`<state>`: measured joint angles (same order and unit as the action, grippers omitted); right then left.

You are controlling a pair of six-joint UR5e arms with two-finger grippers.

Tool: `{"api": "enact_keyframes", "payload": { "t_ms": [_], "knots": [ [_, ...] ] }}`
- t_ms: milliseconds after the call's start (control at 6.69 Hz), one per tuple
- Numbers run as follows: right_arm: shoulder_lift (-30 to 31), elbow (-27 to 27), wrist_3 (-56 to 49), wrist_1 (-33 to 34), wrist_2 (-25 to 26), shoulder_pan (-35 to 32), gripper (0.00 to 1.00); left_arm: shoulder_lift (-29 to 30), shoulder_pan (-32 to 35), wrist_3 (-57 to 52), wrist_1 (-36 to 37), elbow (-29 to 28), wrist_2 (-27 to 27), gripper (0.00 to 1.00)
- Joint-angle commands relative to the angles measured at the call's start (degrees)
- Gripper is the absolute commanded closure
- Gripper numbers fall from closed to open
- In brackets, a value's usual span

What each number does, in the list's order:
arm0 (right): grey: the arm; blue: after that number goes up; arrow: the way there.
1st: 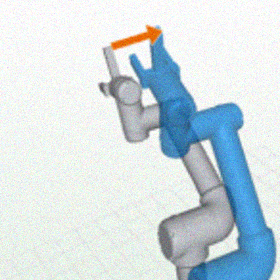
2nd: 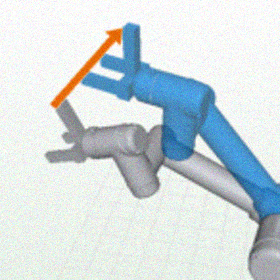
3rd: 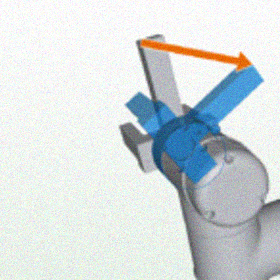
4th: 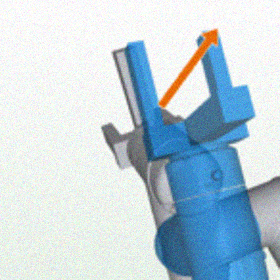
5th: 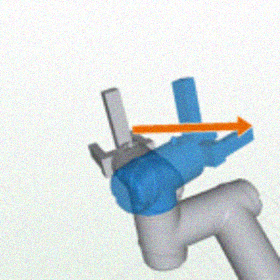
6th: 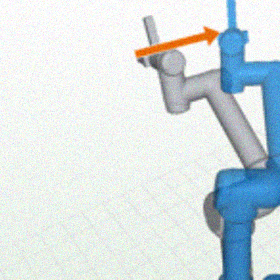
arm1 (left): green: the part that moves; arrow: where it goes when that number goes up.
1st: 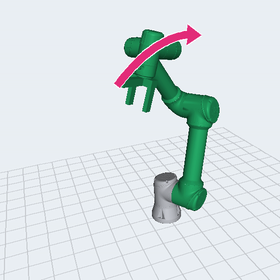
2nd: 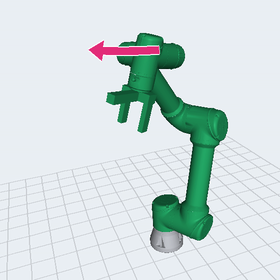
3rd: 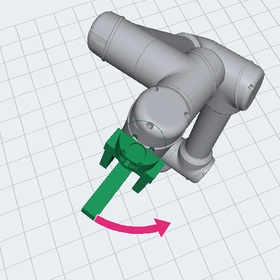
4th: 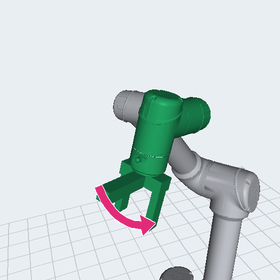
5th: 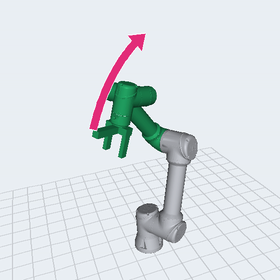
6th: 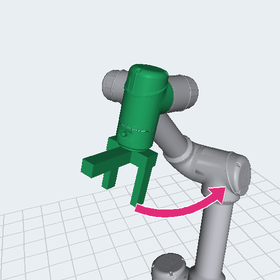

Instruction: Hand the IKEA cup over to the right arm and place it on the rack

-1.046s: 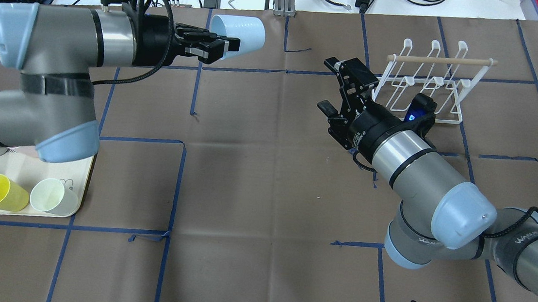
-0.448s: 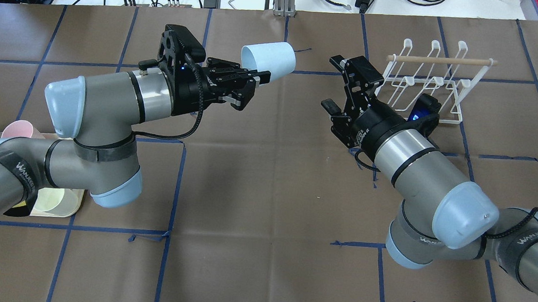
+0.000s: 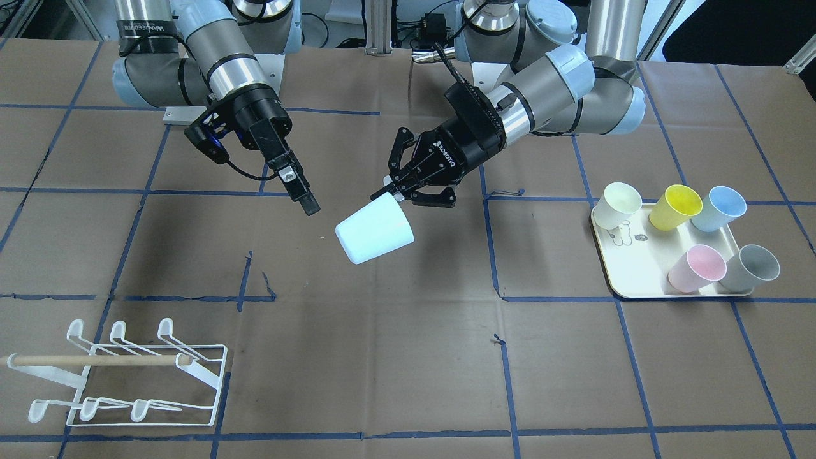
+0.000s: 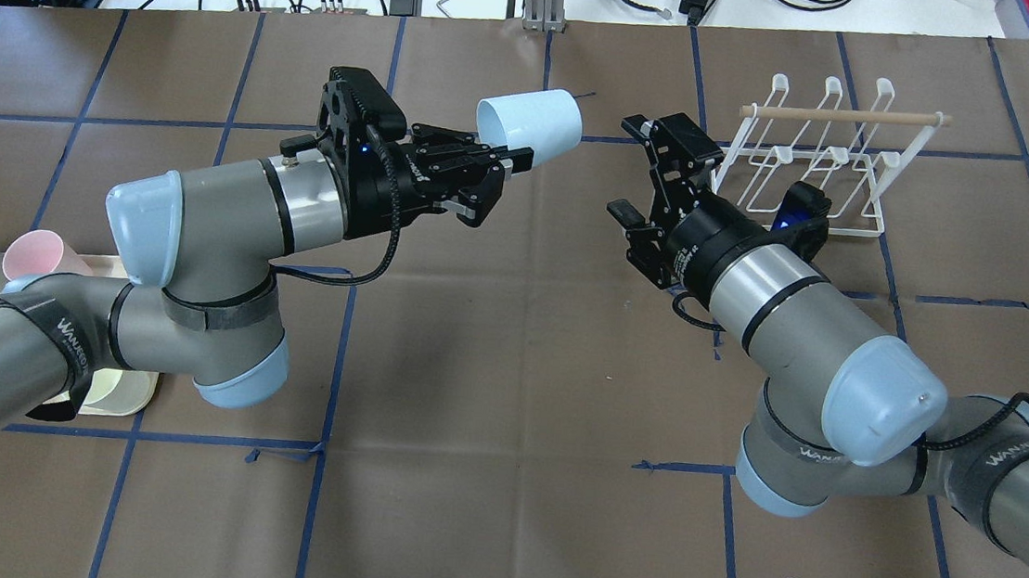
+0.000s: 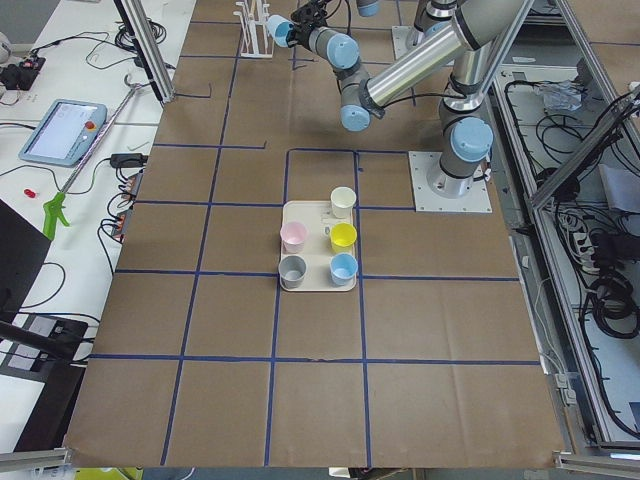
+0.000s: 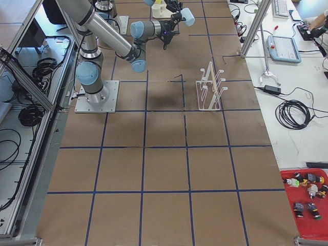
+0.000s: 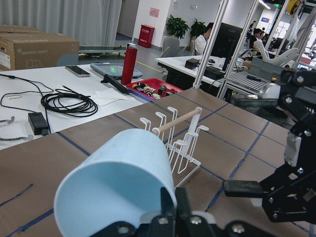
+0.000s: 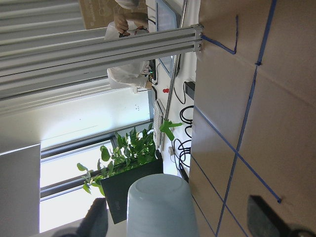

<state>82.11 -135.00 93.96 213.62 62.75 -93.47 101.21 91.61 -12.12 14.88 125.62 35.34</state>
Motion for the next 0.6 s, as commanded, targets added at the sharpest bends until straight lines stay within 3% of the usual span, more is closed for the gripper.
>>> {"api": "enact_keyframes", "payload": {
  "t_ms": [0, 448],
  "knots": [
    [-0.02, 1.13, -0.79, -2.84, 0.18, -1.62, 0.00, 0.04, 0.84, 0.17, 0.23, 0.06, 0.08, 0.98],
    [-1.59, 5.53, -0.71, -6.11, 0.36, -3.03, 0.00, -0.14, 0.85, 0.17, 0.23, 0.06, 0.08, 0.97]
  ]
}}
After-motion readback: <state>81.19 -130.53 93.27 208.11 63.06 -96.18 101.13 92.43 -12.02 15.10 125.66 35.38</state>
